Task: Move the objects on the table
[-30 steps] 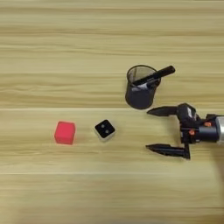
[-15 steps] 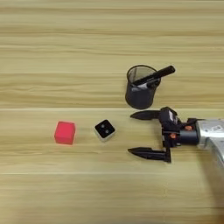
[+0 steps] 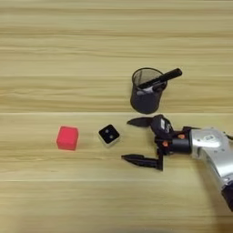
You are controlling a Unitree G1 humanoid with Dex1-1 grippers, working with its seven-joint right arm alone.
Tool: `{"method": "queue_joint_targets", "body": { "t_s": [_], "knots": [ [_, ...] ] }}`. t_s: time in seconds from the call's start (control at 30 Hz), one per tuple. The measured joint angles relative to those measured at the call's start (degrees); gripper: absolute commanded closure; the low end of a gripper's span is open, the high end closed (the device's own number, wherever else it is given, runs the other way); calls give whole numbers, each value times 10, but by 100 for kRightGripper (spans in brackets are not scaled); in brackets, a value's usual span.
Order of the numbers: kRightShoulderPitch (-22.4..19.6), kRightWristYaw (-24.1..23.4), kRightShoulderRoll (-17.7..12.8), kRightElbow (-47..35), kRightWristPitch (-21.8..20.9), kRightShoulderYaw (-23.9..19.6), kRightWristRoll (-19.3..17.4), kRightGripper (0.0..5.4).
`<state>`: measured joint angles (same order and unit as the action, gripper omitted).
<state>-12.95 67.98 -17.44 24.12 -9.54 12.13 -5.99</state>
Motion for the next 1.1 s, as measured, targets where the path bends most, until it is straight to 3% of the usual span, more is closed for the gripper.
{"method": "queue_joint_targets", "body": {
  "t_s": [0.7, 1.0, 1.1],
  "knots": [
    [-53, -81, 63, 76, -44, 38, 58, 2],
    [-62, -90, 70, 96, -64, 43, 62, 2],
    [-69, -98, 75, 107, -70, 45, 63, 36]
  ]
}}
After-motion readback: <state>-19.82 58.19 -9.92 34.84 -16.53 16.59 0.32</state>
